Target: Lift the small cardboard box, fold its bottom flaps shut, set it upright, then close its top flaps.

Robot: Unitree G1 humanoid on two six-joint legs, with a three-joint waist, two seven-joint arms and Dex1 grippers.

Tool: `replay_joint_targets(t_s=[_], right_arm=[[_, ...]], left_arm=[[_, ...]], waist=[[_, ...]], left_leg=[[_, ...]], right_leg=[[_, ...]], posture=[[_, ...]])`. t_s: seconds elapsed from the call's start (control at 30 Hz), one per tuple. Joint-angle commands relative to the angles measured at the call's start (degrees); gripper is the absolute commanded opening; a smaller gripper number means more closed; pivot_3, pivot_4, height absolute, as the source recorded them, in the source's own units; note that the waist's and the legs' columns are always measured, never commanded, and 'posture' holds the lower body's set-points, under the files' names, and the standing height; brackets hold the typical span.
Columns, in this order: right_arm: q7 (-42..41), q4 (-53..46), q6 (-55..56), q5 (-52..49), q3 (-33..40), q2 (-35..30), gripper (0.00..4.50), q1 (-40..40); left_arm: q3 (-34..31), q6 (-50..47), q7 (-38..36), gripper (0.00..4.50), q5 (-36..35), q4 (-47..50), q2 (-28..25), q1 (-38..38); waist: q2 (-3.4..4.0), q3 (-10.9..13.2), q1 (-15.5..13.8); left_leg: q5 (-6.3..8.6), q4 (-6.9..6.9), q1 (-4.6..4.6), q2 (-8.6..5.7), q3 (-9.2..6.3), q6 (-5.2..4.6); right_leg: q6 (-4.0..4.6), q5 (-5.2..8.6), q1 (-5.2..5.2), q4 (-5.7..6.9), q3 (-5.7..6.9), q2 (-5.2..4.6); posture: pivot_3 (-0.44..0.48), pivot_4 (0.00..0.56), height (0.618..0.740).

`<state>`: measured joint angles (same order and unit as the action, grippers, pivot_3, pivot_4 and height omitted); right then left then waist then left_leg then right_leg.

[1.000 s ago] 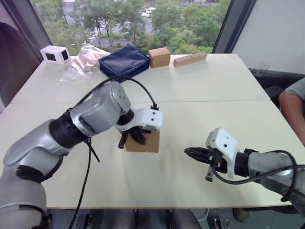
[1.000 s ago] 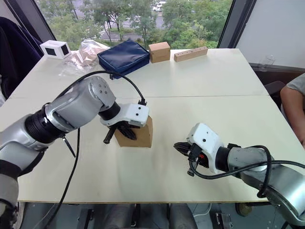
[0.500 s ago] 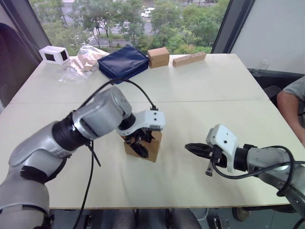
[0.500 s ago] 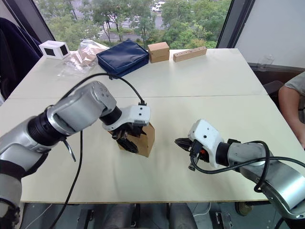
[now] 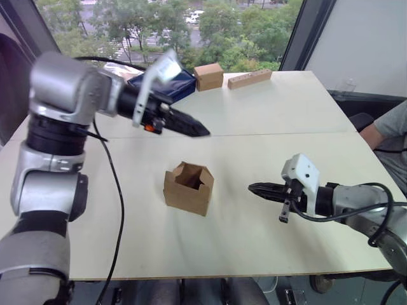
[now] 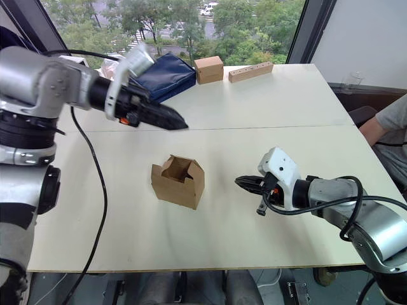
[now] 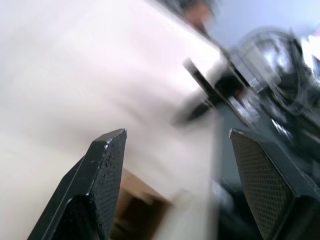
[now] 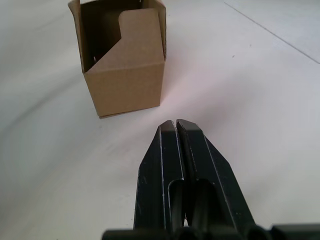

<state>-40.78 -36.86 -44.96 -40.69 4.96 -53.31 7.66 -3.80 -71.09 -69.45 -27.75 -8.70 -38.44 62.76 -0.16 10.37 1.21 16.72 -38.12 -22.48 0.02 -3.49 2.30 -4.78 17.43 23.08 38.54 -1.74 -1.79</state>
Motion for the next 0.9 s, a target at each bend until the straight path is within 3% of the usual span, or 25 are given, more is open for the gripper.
replay_joint_targets(t_s=[0.03,0.07,0.3,0.5,0.9], right_arm=[[-0.55,-1.91,0.51,0.53,-0.71,0.36,0.0,0.98],[-0.33,-2.07,0.22,0.7,-1.55,0.68,0.0,1.54],[2.83,-1.59,-0.7,5.85,-10.87,5.21,0.0,6.56],[1.39,0.0,-0.71,8.85,-16.33,7.95,0.0,8.99],[-0.67,6.76,4.28,17.6,-20.6,9.29,0.0,11.02]], left_arm=[[-5.58,6.23,4.97,2.87,0.03,4.51,-1.83,-8.31],[-5.49,7.7,5.97,2.73,0.54,5.7,-2.32,-11.58],[-1.49,20.29,7.63,0.05,4.81,9.75,-6.77,-29.94],[2.26,20.45,9.28,0.05,2.96,14.81,-4.35,-37.21],[6.06,17.16,13.14,0.05,-0.6,24.36,-1.26,-43.64]], waist=[[-0.08,0.04,-0.3],[-0.09,0.04,-0.4],[-0.14,0.02,-0.65],[-0.16,0.0,-0.56],[-0.16,0.0,-0.41]], left_leg=[[-0.01,-0.02,-0.02,0.0,-0.01,0.02],[-0.03,-0.04,-0.06,-0.01,-0.02,0.05],[-0.03,-0.04,-0.07,-0.13,-0.02,0.05],[-0.02,-0.04,-0.08,-0.24,0.01,0.04],[-0.02,-0.03,-0.05,-0.28,0.01,0.04]], right_leg=[[0.0,0.0,0.0,0.0,0.0,0.01],[0.0,0.0,0.02,0.01,0.0,-0.01],[-0.01,-0.01,0.0,-0.02,-0.03,-0.25],[-0.02,-0.01,-0.02,-0.02,0.05,-0.43],[-0.03,-0.02,-0.02,0.01,0.18,-0.53]], posture=[[0.0,0.15,0.74],[0.0,0.15,0.74],[0.0,0.15,0.74],[0.0,0.15,0.74],[0.0,0.15,0.74]])
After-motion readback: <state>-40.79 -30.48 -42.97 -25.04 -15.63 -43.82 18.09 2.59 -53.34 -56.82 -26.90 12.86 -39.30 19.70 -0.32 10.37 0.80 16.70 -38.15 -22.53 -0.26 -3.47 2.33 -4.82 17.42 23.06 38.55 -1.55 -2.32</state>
